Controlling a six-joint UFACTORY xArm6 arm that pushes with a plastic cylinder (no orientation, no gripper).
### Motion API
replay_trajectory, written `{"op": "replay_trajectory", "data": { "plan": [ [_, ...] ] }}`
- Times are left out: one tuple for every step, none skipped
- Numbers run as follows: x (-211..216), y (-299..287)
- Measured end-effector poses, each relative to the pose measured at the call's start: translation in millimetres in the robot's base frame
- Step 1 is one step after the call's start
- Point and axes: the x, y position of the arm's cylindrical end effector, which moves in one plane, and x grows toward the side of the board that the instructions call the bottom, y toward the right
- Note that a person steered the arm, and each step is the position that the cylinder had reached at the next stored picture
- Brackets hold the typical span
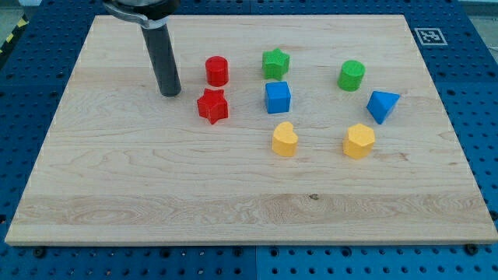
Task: Push the blue cube slightly down and right
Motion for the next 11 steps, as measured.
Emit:
{"op": "replay_trajectory", "data": {
  "plan": [
    [0.0,1.9],
    [0.0,4.4],
    [1.7,4.4],
    [1.7,4.4],
    [3.0,4.4],
    [3.0,7.8],
    [3.0,56.9],
    [2.9,100.4],
    [2.9,102.9],
    [2.9,135.3],
    [3.0,188.6]
  ]
}}
